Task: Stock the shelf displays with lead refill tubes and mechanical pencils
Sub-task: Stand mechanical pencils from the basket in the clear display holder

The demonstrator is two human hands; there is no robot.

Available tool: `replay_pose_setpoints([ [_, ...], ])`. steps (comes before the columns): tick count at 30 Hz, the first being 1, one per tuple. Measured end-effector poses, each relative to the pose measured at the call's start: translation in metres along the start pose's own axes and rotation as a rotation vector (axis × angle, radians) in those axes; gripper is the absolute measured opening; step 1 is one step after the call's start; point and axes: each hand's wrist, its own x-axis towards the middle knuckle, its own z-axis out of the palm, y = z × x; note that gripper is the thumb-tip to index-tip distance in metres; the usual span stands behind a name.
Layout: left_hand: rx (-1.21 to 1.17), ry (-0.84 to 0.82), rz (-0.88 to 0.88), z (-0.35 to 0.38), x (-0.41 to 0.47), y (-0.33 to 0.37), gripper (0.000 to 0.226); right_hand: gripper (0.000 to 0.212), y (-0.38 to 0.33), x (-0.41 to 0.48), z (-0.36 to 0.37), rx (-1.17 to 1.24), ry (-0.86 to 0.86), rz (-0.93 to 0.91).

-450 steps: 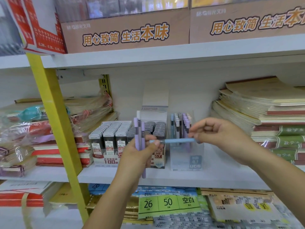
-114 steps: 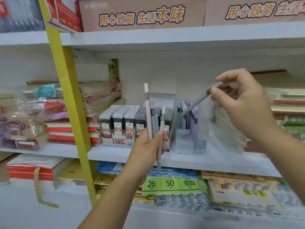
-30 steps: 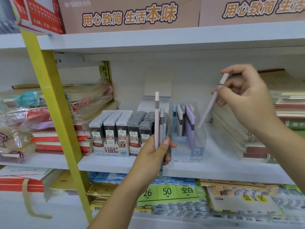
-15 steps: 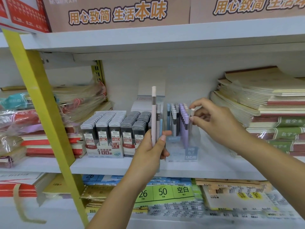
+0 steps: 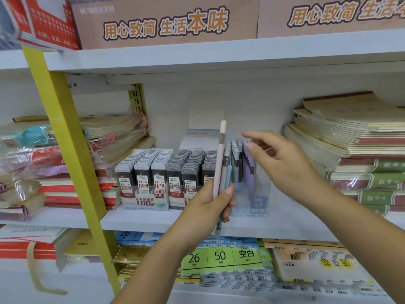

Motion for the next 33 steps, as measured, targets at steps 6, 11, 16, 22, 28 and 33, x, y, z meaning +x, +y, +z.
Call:
replay_pose_setpoints([
  [6, 0.045, -0.097, -0.057, 0.002, -0.003, 0.002, 0.011, 0.032, -0.033, 0.008, 0.006, 0.456, -0.149, 0.127],
  [11, 0.052, -0.014, -0.086, -0.006, -0.004, -0.006, 0.011, 0.026, -0.03, 0.009, -0.019, 0.608, 0.185, 0.092],
  [16, 0.084, 0.137, -0.023, -0.011, -0.002, -0.009, 0.022, 0.036, -0.01, 0.003, -0.041, 0.4, 0.235, -0.037],
  [22, 0.095, 0.242, 0.088, -0.004, 0.005, -0.006, 0.022, 0.042, 0.011, -0.01, -0.017, -0.015, 0.032, -0.013],
  [28, 0.098, 0.249, 0.107, -0.001, 0.009, -0.009, 0.018, 0.035, 0.013, -0.019, -0.009, -0.068, -0.015, -0.004],
  [33, 0.09, 0.246, 0.104, 0.0, 0.01, -0.012, 0.018, 0.034, 0.016, -0.014, -0.009, -0.112, 0.015, 0.068],
])
